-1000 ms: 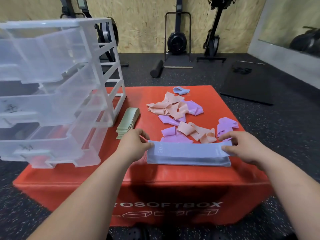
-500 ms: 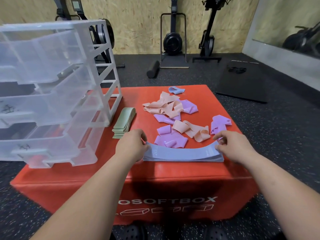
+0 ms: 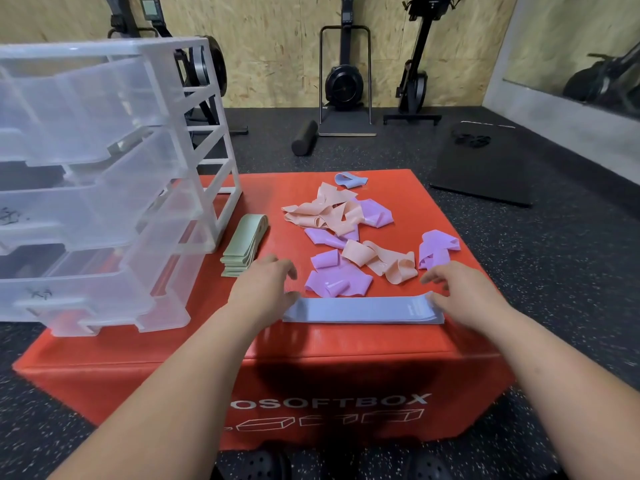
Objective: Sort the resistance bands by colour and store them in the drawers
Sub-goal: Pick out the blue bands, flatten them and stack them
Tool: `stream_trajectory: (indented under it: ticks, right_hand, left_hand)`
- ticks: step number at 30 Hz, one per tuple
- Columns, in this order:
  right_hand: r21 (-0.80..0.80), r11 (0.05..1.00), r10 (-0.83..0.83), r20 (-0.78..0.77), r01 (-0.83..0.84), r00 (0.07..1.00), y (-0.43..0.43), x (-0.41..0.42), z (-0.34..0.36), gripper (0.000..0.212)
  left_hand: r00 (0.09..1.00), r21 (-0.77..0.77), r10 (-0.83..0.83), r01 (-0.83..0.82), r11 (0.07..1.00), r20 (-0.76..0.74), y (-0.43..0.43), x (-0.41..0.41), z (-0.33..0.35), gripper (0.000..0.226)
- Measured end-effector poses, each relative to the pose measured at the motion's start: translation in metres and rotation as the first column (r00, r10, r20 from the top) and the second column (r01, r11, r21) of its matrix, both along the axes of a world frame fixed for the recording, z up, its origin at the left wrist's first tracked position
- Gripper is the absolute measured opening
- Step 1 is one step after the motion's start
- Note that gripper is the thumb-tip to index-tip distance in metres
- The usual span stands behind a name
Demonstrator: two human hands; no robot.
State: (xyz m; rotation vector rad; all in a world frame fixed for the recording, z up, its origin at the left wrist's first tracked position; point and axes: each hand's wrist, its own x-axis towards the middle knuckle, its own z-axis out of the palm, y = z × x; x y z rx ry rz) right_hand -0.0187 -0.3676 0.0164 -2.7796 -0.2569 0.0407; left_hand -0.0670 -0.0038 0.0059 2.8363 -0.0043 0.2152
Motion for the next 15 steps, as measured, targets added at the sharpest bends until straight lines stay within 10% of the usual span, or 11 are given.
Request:
stream_trajectory:
  ticks: [6,15]
  right_hand:
    - [-0.127,0.967,0.201,-0.156,-0.222,0.967,0.002,-0.006,0.002,0.073]
    - [-0.244,0.936,0.217,-0.167,-0.254,0.962,-0.002,0.0,-0.005,0.066]
  left_hand:
    - [0.952,0.005,-0.21,0.216,0.976,-0.223,0.008,-0.008,0.003,0.083]
    - [0.953,0.004,-0.205,0.211,0.977,-0.222,0.008,-0.004,-0.01,0.075]
